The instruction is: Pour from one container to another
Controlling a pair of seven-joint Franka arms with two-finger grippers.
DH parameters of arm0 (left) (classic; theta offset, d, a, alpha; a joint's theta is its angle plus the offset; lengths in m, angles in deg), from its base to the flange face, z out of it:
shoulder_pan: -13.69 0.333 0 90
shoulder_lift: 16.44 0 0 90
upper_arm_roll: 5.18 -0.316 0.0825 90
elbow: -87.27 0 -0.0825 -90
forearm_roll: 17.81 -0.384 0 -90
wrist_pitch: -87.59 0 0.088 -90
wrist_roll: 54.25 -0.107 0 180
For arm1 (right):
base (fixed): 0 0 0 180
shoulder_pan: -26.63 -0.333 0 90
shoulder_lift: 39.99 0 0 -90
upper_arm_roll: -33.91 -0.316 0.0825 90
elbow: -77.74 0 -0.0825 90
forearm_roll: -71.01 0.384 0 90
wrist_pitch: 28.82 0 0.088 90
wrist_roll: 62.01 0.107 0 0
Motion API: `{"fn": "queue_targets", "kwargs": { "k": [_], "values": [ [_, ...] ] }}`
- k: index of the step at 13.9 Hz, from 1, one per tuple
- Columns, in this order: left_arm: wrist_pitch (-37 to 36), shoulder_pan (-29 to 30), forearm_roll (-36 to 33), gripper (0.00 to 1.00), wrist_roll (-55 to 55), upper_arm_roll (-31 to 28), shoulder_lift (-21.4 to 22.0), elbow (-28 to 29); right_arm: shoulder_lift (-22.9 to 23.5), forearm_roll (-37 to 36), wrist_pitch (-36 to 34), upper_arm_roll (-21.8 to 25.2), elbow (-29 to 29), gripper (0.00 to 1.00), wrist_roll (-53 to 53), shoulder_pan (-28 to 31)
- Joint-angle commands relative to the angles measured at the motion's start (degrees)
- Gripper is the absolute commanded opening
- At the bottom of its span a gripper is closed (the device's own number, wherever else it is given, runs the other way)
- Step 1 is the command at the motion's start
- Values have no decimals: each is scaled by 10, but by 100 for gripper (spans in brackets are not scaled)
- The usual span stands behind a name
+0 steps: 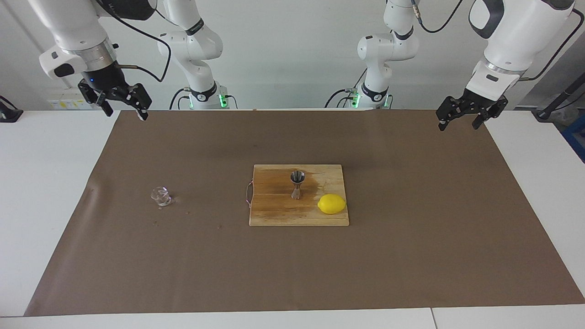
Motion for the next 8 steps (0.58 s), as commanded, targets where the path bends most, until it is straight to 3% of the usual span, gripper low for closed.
{"fn": "queue_targets", "kwargs": {
  "k": [1, 8],
  "values": [
    [-4, 3, 2, 100, 5, 1, 13, 11, 14, 20, -9, -2, -21, 100, 0, 13],
    [-4, 3, 2, 100, 5, 1, 13, 11, 11, 21, -10, -7, -17, 100, -8, 15]
  ]
}}
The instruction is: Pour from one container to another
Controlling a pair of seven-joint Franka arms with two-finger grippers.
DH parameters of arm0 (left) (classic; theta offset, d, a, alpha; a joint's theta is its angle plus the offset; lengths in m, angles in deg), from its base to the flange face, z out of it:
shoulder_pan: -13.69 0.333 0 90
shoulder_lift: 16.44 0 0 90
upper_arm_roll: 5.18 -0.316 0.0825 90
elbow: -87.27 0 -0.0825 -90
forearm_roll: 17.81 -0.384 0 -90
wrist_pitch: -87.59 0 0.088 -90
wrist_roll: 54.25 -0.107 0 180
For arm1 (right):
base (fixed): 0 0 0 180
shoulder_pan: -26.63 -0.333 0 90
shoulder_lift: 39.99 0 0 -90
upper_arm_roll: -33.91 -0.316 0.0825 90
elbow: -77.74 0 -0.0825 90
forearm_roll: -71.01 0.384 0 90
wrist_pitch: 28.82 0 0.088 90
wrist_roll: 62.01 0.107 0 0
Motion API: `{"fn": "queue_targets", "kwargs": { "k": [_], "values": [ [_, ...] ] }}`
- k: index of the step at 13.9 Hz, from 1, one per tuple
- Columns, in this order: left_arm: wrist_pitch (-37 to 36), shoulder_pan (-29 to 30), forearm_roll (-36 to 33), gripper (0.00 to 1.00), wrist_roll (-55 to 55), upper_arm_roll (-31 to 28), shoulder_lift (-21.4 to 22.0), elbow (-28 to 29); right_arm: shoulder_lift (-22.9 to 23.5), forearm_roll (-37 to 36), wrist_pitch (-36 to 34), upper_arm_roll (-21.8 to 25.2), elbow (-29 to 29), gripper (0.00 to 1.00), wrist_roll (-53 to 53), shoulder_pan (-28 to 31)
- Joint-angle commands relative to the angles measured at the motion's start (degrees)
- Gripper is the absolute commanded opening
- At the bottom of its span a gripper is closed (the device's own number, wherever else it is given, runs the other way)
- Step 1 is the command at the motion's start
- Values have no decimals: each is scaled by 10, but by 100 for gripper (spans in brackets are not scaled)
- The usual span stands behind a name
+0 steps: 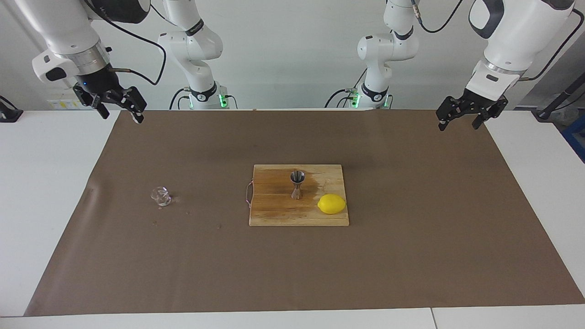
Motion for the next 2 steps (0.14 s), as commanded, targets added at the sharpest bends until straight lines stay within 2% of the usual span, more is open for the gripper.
{"fn": "queue_targets", "kwargs": {
  "k": [1, 2],
  "values": [
    [-4, 3, 2, 100, 5, 1, 13, 11, 2, 12, -10, -9, -9, 100, -8, 8],
    [-4, 3, 2, 100, 5, 1, 13, 11, 2, 11, -6, -14, -8, 100, -9, 8]
  ]
}}
